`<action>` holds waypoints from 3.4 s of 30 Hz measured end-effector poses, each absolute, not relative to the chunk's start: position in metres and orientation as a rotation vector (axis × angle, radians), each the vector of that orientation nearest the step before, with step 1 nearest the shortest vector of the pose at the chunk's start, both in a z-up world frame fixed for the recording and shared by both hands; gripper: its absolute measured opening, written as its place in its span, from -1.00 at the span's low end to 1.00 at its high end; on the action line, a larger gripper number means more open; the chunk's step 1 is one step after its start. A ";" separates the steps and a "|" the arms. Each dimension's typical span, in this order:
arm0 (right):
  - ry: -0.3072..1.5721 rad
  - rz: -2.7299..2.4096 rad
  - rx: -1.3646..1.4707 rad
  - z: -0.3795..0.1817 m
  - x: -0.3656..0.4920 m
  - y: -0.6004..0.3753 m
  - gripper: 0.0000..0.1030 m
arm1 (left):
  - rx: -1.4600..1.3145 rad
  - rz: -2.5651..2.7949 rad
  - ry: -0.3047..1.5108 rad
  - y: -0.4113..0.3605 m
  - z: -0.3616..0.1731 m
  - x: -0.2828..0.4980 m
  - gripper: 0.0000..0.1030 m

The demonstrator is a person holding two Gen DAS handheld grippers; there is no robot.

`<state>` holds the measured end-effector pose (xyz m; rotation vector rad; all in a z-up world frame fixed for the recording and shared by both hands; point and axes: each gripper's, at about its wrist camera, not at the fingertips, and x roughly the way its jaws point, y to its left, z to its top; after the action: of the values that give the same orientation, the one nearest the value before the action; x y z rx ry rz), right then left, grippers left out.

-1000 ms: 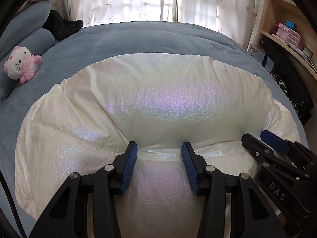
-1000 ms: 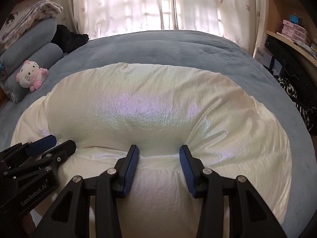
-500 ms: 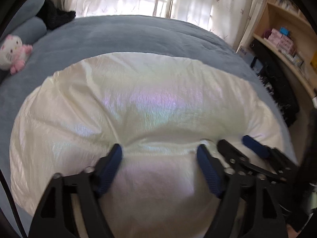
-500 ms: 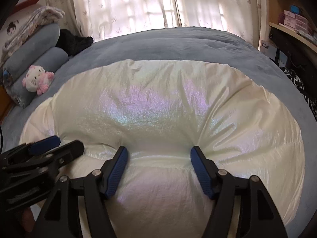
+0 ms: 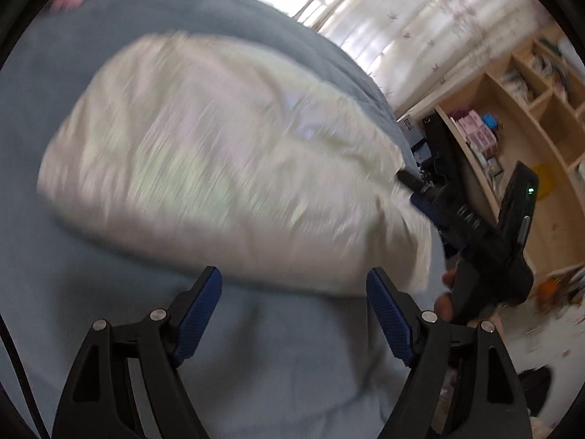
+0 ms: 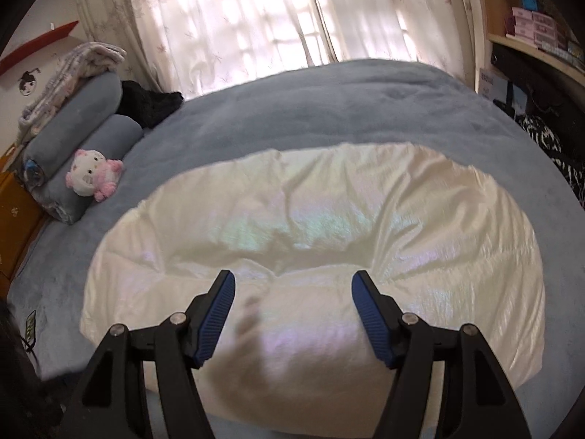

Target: Fold large clothes

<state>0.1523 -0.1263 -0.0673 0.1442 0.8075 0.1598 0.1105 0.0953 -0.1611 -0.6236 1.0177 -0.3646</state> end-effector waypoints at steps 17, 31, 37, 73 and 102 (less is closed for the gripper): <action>0.792 0.223 0.094 -0.071 0.141 -0.096 -0.18 | -0.954 -0.361 0.948 0.112 -0.257 0.143 0.56; 0.762 0.091 -0.040 -0.098 0.192 -0.085 -0.49 | -0.913 -0.289 0.775 0.124 -0.245 0.171 0.56; 0.784 0.067 -0.085 -0.130 0.207 -0.077 -0.50 | -0.861 -0.226 0.732 0.130 -0.225 0.179 0.56; 0.927 0.359 0.321 -0.180 0.237 -0.155 -0.57 | 0.109 -0.324 0.437 -0.077 -0.101 0.152 -0.21; 0.846 0.163 0.363 -0.078 0.179 -0.354 -0.60 | 0.697 -0.404 0.433 -0.179 -0.125 0.107 -0.24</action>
<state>0.1786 -0.3541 -0.0783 0.3629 0.8460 0.1628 0.1067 -0.1787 -0.1245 0.6967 0.4334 -0.4044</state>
